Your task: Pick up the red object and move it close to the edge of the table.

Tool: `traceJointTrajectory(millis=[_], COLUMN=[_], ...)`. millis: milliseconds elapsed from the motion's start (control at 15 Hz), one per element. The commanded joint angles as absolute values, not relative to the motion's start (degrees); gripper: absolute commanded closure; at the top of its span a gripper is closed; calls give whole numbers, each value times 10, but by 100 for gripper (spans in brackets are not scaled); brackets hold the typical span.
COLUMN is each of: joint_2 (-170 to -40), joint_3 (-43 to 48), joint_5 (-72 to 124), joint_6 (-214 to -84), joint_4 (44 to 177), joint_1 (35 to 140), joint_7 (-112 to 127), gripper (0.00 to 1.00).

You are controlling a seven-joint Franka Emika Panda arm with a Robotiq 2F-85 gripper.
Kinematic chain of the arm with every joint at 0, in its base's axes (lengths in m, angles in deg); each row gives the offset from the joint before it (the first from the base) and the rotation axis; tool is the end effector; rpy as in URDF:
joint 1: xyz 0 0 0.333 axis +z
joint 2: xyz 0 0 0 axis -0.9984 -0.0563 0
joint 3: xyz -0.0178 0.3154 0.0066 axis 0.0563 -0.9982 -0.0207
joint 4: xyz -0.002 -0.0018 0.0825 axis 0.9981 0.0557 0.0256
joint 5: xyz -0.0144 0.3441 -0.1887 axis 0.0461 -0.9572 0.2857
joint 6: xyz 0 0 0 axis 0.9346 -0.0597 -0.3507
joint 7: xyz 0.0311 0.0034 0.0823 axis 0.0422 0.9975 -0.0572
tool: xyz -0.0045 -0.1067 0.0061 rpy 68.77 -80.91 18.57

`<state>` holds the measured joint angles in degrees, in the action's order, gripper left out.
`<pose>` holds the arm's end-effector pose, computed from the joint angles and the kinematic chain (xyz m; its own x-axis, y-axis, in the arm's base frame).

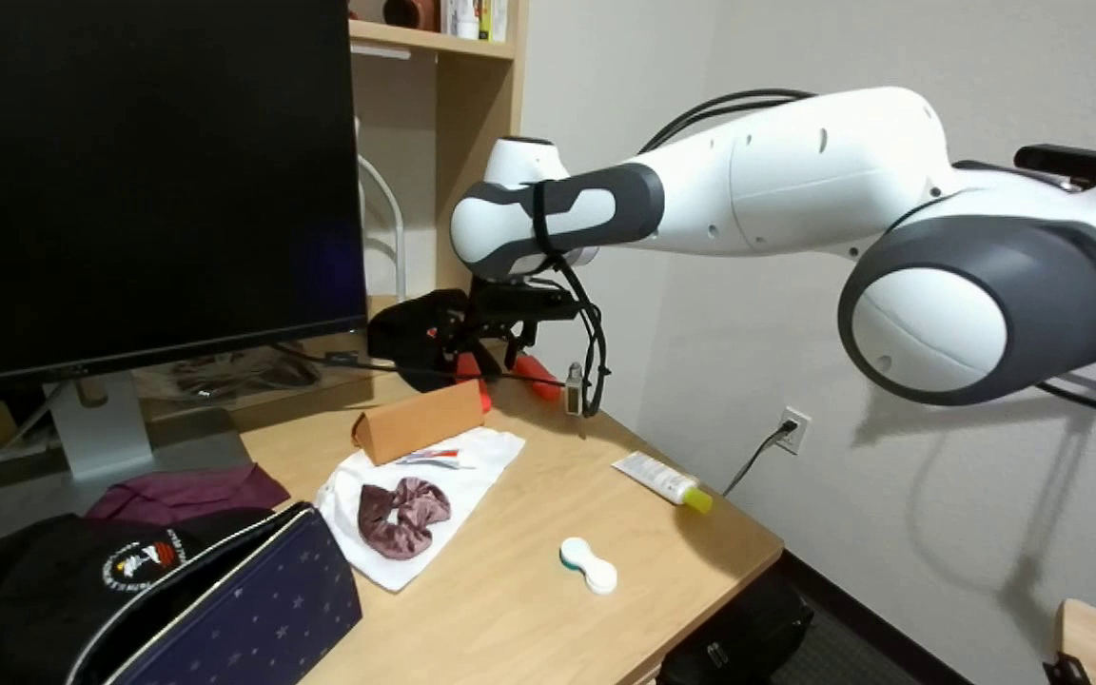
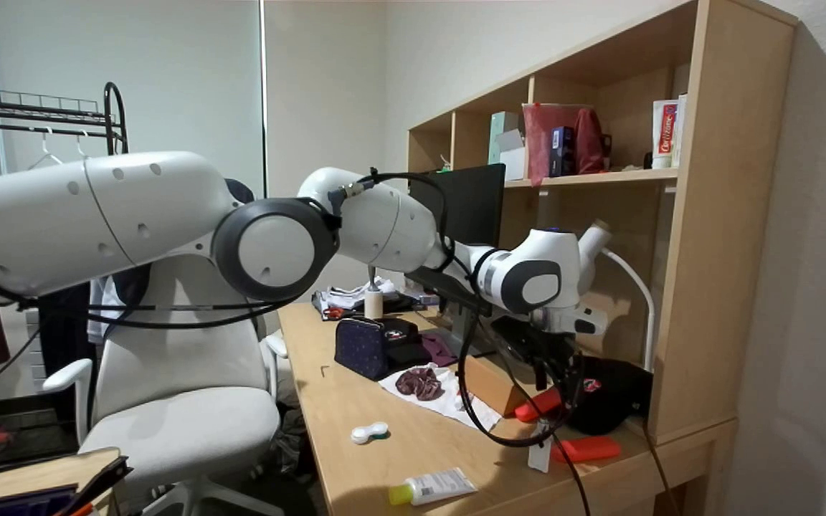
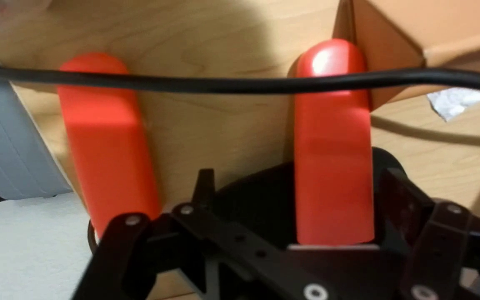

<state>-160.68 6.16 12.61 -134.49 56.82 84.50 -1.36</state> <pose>0.8156 -0.0741 0.2045 0.9141 -0.3755 0.1527 -0.3671 -0.9266 -0.0810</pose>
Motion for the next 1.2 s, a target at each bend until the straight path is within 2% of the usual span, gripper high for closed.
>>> traceJointTrajectory(millis=[0,333,400,533,867,1000,1133], joint_2=[-1621,-1626,-1627,-1629,-1633,-1632,-1631], joint_3=[77,86,86,88,91,91,91], joint_5=[139,135,135,135,134,133,133], joint_6=[-1350,-1350,-1350,-1349,-1349,-1348,-1348], joint_4=[553,550,550,549,548,547,548], joint_1=[858,866,866,867,870,870,869], joint_7=[-21,-15,-12,-10,-9,-9,-9], gripper=[0,0,25,32,67,78,79])
